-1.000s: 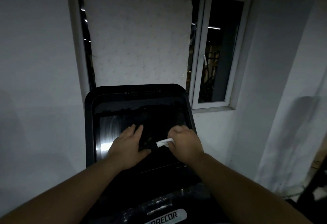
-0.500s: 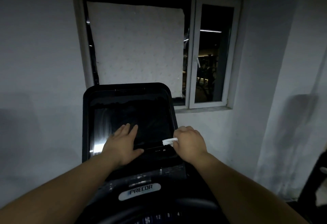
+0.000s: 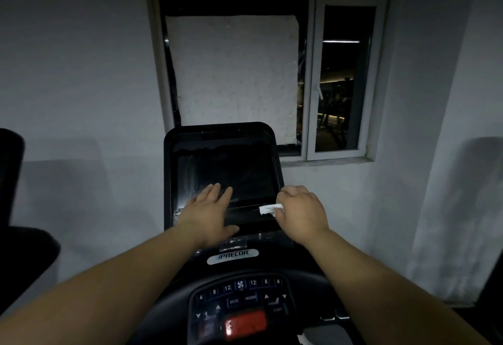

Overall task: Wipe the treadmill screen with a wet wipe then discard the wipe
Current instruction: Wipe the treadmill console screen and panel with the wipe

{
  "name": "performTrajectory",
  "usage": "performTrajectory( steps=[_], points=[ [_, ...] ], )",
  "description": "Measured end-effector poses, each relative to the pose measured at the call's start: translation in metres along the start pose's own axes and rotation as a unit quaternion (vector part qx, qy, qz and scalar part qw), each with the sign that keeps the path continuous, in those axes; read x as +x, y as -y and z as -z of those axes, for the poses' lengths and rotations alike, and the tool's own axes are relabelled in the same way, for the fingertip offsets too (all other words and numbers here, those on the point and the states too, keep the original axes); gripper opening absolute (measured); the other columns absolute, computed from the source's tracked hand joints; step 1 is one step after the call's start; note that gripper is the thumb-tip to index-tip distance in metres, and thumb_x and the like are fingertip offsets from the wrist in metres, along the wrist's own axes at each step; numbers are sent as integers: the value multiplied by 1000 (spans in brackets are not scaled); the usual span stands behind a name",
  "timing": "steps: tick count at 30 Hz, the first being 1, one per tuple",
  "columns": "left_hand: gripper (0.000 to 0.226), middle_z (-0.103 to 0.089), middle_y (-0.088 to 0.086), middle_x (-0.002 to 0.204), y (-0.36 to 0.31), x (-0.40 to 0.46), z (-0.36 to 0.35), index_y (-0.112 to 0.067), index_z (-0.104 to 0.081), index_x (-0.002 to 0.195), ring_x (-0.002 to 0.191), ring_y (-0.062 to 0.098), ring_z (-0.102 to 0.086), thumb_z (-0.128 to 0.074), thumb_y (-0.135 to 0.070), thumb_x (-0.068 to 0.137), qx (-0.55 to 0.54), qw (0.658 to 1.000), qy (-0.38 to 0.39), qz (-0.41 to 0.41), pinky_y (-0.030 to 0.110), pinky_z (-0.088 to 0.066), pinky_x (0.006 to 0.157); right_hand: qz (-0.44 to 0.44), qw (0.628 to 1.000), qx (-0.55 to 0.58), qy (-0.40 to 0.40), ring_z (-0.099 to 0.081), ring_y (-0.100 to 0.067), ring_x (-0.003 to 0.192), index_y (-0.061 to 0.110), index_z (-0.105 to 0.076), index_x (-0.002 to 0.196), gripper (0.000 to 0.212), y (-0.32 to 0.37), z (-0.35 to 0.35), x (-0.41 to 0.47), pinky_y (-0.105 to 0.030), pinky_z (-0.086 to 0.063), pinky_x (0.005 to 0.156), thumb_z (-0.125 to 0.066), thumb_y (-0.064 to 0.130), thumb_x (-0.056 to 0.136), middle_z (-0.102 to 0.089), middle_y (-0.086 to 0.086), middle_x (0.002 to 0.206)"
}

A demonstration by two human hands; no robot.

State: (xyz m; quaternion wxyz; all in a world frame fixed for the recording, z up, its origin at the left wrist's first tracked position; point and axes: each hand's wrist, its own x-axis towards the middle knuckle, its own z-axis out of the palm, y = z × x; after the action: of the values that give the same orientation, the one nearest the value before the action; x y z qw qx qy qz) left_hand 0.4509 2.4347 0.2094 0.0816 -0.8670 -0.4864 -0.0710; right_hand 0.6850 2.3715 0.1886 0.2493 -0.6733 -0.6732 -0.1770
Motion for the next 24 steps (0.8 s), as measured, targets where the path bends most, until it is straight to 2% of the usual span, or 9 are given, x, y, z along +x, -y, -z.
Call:
performTrajectory(
  steps=[3,6,13,19,24],
  points=[
    [104,11,5,173,-7,-22,6,-28,10,163,158,22,11,-51,-72,91,12,1000,3,-13,45,-6,127,-10,1000,-15,17,-49,-29,134,13,-70,116,27,8,16,-21,-42,-40,109,-60,26,95,-56,-7,147],
    [104,12,5,173,-16,-51,14,-28,10,163,158,22,12,-51,-72,91,6,1000,0,-22,46,-5,126,-15,1000,-21,15,-40,-29,144,12,-69,118,28,21,37,-48,-43,-33,116,-59,27,97,-46,-10,157],
    [105,12,6,172,-39,-136,24,-27,8,164,158,22,11,-51,-74,90,-13,999,-2,-46,46,-3,127,-27,998,-56,17,-37,-29,145,13,-71,114,27,58,81,-128,-42,-31,117,-61,30,96,-41,-10,159],
    [107,12,7,172,-49,-194,37,-26,8,164,158,23,13,-53,-73,90,-23,999,13,-40,48,-3,128,-25,998,-50,19,-41,-31,144,11,-73,108,24,89,114,-176,-43,-31,118,-64,28,93,-46,-12,157],
    [108,11,7,172,-54,-224,51,-26,8,163,158,23,12,-54,-74,89,-30,999,9,-38,48,-3,128,-23,998,-57,27,-37,-29,146,13,-71,116,29,106,136,-197,-43,-29,119,-61,30,95,-43,-10,159]
  ],
)
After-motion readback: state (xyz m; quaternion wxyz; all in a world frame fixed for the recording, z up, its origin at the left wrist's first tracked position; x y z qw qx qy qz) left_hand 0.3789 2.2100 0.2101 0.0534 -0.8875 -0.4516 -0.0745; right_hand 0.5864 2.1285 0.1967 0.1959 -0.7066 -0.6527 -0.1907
